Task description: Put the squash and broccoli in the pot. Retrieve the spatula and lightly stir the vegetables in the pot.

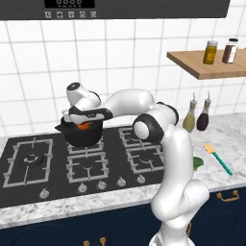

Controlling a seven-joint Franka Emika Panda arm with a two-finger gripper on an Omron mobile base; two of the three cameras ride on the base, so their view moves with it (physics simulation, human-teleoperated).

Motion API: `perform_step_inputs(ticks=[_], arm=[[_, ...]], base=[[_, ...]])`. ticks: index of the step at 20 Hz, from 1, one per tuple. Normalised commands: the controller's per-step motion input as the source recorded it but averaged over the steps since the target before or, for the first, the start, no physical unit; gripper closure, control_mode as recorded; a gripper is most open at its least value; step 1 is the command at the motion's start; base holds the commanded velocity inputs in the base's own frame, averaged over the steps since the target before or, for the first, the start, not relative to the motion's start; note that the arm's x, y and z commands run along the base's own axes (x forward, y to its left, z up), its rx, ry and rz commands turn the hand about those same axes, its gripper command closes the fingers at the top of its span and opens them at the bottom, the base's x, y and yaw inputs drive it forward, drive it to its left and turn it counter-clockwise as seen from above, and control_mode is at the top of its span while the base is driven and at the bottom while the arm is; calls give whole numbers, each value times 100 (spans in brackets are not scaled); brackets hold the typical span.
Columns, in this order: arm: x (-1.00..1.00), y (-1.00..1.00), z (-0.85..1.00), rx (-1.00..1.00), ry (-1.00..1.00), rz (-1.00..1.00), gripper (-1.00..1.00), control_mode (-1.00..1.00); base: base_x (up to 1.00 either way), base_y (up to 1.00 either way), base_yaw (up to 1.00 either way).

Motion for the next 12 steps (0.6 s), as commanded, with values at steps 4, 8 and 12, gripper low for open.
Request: perform_step_inputs(ticks=[4, 8, 12], arm=[[0, -1, 0, 6, 0, 0, -100, -100], [-3, -1, 10, 7, -1, 0, -100, -100], [-70, -32, 79, 6, -27, 0, -100, -100]], base=[[0, 0, 0], [0, 0, 0], [0, 0, 0]])
